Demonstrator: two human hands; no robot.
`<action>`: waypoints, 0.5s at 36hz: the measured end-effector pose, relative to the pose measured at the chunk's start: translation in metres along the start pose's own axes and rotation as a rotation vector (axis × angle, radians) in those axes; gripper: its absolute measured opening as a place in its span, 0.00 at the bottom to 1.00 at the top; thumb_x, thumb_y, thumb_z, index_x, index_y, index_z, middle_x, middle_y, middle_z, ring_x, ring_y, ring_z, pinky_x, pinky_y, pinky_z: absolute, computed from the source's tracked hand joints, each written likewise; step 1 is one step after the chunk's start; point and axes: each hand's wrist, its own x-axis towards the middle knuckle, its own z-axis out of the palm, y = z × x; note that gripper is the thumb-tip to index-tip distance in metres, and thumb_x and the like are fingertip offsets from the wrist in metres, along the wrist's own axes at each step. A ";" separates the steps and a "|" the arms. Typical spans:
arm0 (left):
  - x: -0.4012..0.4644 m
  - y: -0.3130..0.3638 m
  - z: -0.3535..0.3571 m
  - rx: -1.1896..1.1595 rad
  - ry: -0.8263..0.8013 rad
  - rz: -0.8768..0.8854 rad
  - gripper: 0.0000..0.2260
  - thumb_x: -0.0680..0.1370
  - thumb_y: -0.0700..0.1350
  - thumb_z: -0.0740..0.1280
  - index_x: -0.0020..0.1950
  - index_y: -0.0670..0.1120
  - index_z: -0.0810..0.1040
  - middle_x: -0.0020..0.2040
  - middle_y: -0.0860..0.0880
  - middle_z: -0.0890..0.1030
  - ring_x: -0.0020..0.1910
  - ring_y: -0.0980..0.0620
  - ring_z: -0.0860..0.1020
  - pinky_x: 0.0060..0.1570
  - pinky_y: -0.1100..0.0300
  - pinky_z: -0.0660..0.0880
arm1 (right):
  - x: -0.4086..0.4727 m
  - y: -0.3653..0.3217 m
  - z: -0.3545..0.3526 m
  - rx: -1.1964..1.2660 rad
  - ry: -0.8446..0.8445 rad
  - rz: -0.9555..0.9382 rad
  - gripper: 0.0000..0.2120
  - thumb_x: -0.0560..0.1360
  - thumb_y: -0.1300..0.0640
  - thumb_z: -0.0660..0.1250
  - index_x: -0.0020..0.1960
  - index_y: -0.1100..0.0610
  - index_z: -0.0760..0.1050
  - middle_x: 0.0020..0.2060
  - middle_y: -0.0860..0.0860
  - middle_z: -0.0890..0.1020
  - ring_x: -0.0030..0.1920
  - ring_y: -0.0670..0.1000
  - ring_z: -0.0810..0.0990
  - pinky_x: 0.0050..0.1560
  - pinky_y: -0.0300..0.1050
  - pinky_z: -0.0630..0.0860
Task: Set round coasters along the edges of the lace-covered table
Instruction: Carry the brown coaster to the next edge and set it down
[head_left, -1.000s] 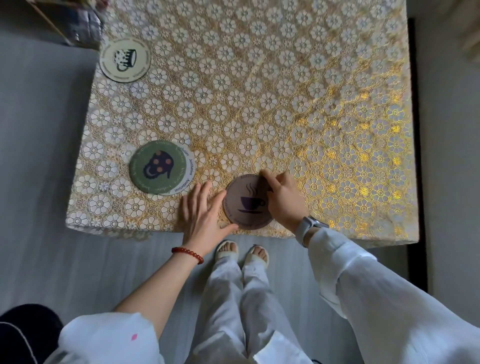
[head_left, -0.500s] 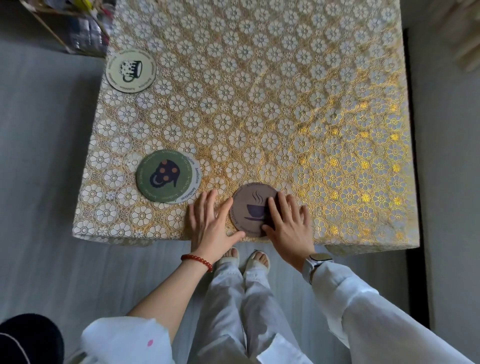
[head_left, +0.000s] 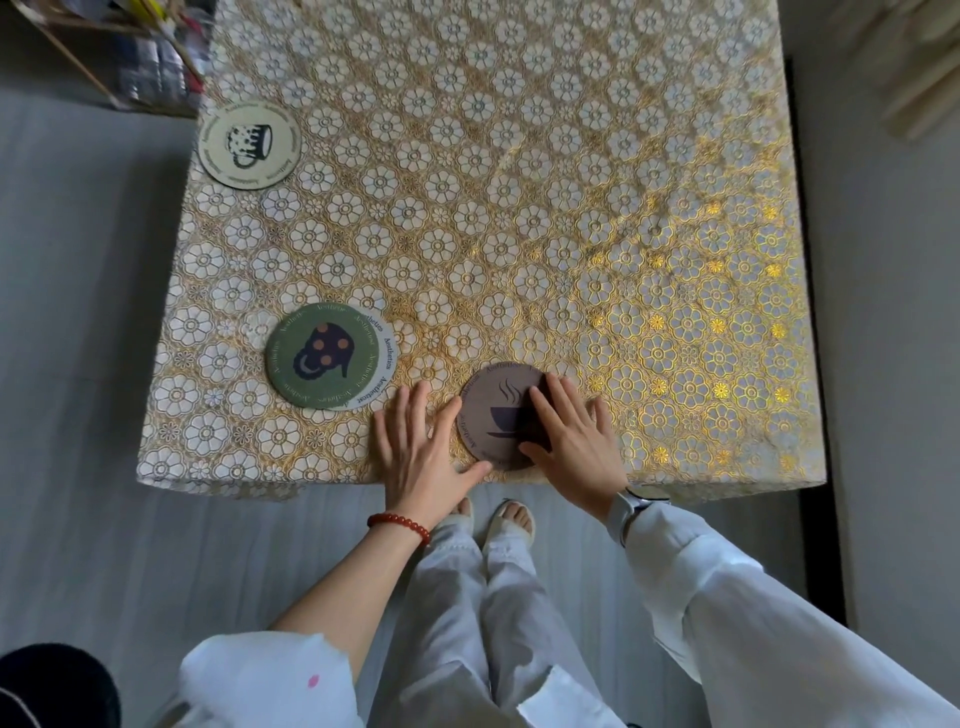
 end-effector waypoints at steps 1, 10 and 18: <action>0.000 0.000 0.000 0.001 0.002 -0.001 0.39 0.64 0.64 0.69 0.71 0.54 0.59 0.77 0.45 0.47 0.75 0.45 0.41 0.68 0.43 0.33 | 0.000 0.000 0.000 -0.003 -0.003 -0.005 0.33 0.74 0.44 0.60 0.73 0.53 0.51 0.75 0.53 0.50 0.75 0.53 0.48 0.72 0.59 0.47; 0.001 -0.002 0.002 0.014 -0.002 0.020 0.39 0.64 0.64 0.69 0.71 0.55 0.58 0.77 0.46 0.46 0.75 0.46 0.40 0.68 0.44 0.33 | -0.003 -0.003 -0.005 0.020 -0.022 -0.008 0.35 0.70 0.50 0.67 0.72 0.56 0.55 0.74 0.56 0.55 0.71 0.58 0.55 0.69 0.58 0.58; 0.004 -0.002 -0.010 -0.014 -0.028 0.037 0.35 0.66 0.63 0.68 0.70 0.55 0.61 0.76 0.47 0.50 0.74 0.47 0.43 0.69 0.43 0.35 | -0.003 -0.009 -0.008 -0.065 -0.014 0.025 0.31 0.73 0.47 0.61 0.72 0.53 0.54 0.75 0.53 0.51 0.74 0.57 0.50 0.71 0.58 0.51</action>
